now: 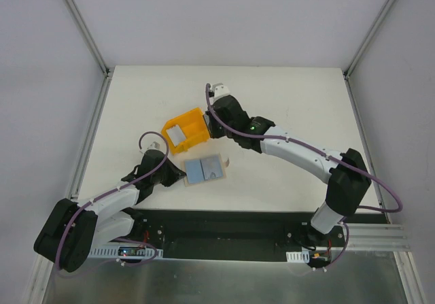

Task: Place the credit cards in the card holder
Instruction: Insert the credit card into the card holder.

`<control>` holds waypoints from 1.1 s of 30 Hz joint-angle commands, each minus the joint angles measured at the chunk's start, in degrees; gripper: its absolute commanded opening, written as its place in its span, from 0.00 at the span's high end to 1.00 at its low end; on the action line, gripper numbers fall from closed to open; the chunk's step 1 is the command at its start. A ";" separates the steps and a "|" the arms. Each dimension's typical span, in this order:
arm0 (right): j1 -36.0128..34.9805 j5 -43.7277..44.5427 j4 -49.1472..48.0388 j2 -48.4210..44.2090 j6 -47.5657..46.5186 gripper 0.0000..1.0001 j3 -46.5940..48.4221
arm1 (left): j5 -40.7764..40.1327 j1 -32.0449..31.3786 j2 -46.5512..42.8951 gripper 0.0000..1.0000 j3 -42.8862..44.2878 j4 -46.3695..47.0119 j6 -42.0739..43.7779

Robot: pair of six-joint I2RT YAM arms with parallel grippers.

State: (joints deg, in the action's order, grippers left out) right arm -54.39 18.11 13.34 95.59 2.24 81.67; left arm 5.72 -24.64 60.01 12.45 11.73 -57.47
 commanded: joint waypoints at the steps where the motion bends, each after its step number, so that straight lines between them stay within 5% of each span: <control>1: 4.20 -23.15 -3.41 -2.43 8.64 1.00 -5.02 | 0.17 0.56 0.28 1.00 0.30 -3.47 1.75; 17: 4.91 -36.48 -25.73 -1.82 27.55 0.99 -27.25 | 0.61 0.56 1.25 1.00 0.74 -3.47 2.37; 33: 7.28 -36.21 -33.82 5.39 31.77 0.99 -32.36 | 0.70 0.56 1.16 1.00 0.65 -3.46 2.28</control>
State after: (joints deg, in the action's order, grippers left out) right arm -47.16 -16.99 -16.23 99.39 32.60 50.04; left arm 6.02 -24.64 60.38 12.73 11.70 -56.55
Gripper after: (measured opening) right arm 0.009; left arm 0.006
